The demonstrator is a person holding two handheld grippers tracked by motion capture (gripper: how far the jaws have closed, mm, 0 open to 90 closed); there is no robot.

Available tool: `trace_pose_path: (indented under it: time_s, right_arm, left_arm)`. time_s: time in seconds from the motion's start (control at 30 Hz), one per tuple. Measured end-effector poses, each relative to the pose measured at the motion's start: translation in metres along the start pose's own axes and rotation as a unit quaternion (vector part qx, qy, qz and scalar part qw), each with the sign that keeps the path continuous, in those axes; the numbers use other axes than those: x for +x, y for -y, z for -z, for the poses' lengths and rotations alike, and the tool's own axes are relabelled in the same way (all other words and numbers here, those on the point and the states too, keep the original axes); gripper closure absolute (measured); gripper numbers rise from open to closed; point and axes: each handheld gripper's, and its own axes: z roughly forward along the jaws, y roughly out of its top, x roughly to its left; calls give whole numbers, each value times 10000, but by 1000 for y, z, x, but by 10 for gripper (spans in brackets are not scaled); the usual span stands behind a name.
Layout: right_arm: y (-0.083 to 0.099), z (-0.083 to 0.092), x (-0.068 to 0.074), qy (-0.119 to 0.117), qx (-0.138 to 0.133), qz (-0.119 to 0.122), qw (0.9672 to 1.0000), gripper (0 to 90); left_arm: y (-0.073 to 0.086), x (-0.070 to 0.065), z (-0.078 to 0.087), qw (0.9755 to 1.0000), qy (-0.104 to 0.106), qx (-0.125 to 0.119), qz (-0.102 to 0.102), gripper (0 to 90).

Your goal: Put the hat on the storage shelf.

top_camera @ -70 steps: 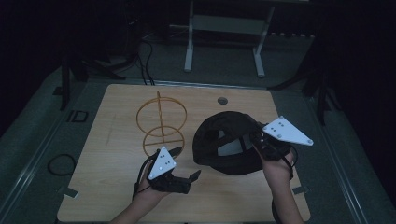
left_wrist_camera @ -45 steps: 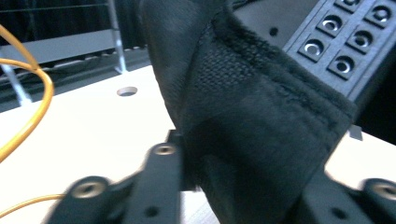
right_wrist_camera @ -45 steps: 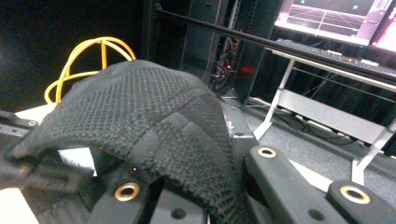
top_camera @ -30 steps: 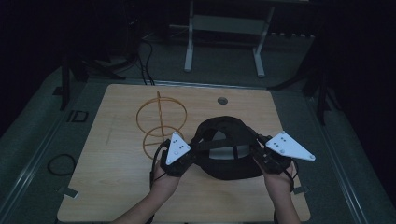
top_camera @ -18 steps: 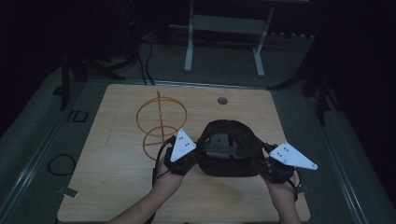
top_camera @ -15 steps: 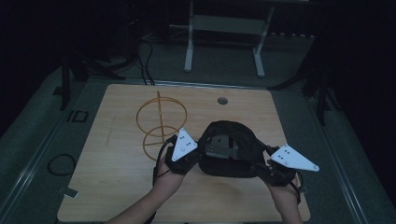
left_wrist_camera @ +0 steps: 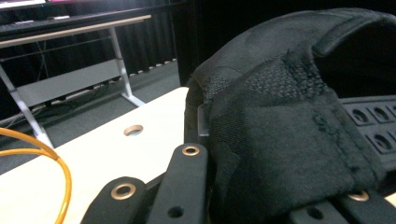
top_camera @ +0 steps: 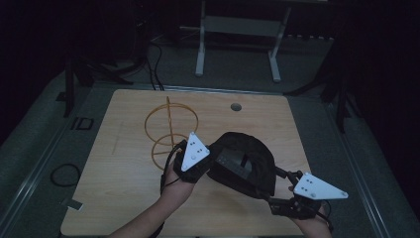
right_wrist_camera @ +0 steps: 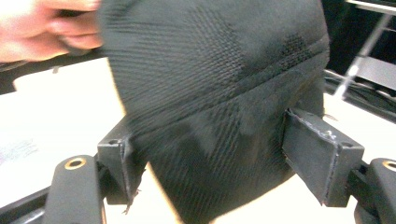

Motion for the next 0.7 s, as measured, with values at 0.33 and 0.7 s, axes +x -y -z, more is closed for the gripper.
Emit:
trace_pose_path:
  time_s: [0.33,0.7]
  right_arm:
    - [-10,36,-8,42,-324,410,9986,375]
    - [-34,24,-10,-375,-518,709,9954,396]
  left_arm:
    - [7,9,13,9986,309,-377,-207,889]
    - [9,28,29,9829,1587,-831,-424,889]
